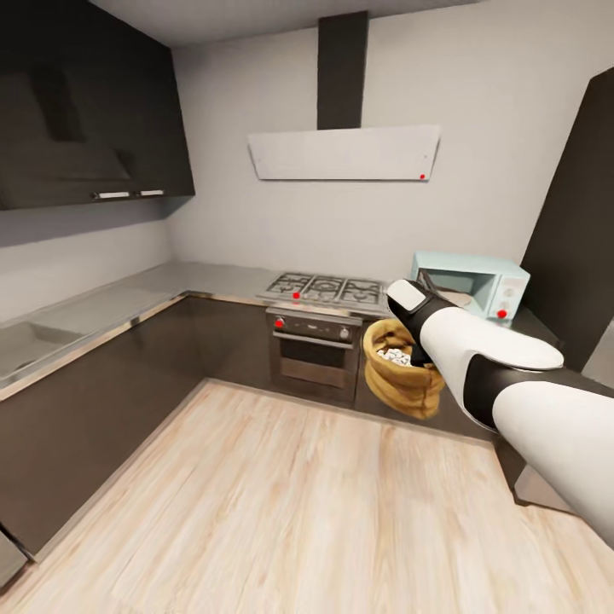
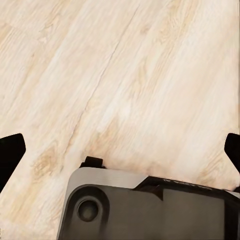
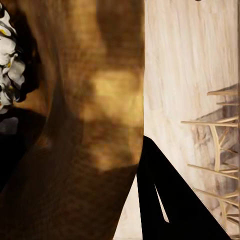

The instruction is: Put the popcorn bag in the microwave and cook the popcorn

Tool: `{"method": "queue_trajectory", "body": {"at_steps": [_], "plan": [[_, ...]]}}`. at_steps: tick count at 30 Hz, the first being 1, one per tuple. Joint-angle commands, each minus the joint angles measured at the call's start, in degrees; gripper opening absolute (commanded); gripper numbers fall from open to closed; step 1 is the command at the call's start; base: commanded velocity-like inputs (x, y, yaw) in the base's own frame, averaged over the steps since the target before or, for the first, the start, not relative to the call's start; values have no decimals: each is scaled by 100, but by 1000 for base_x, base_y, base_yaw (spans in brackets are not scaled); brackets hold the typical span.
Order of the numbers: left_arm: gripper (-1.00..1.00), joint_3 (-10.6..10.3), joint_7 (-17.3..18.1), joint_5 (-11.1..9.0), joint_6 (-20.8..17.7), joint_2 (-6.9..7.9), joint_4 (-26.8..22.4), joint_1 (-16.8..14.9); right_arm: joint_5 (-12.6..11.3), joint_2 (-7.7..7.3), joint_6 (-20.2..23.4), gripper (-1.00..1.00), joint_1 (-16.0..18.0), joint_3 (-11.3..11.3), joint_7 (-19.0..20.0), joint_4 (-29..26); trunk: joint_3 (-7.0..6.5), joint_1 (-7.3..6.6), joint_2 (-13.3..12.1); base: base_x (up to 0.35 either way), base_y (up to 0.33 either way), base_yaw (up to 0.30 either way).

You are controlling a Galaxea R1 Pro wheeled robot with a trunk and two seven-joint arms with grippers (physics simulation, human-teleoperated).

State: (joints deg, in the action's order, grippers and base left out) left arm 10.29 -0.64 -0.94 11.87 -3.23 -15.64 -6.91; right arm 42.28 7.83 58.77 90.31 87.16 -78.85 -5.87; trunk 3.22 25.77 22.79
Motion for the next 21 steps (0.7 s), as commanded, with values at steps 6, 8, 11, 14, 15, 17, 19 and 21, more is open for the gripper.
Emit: {"method": "queue_trajectory", "body": {"at_steps": [6,8,11,14,15,17,19,21], "plan": [[100,24,-7,-11,17,7,0,-1,8,-16,27,-100,-12,14,-8,-11,14,1,13,-71,0,-300],[100,25,-7,-11,18,11,1,0,8,-14,29,-100,-15,16,-15,-11,14,1,13,-2,0,-300],[100,25,-7,-11,18,14,1,-1,8,-11,29,-100,-17,14,-18,-14,14,1,13,0,0,-300],[100,25,-7,-11,17,15,1,0,8,-10,29,-100,-15,19,-25,-18,14,1,13,0,0,-300],[100,25,-7,-11,19,16,1,-1,8,-13,29,-100,-15,20,-25,-19,14,1,13,0,0,-300],[100,25,-7,-11,20,16,0,-3,8,-12,25,-100,-14,20,-25,-19,14,1,13,0,0,-300],[100,25,-7,-11,18,16,1,0,8,-15,24,-100,-14,21,-26,-20,14,1,13,0,0,-300],[100,25,-7,-11,19,16,1,-2,8,-17,23,-100,-18,21,-20,-20,14,1,13,0,0,-300]]}}
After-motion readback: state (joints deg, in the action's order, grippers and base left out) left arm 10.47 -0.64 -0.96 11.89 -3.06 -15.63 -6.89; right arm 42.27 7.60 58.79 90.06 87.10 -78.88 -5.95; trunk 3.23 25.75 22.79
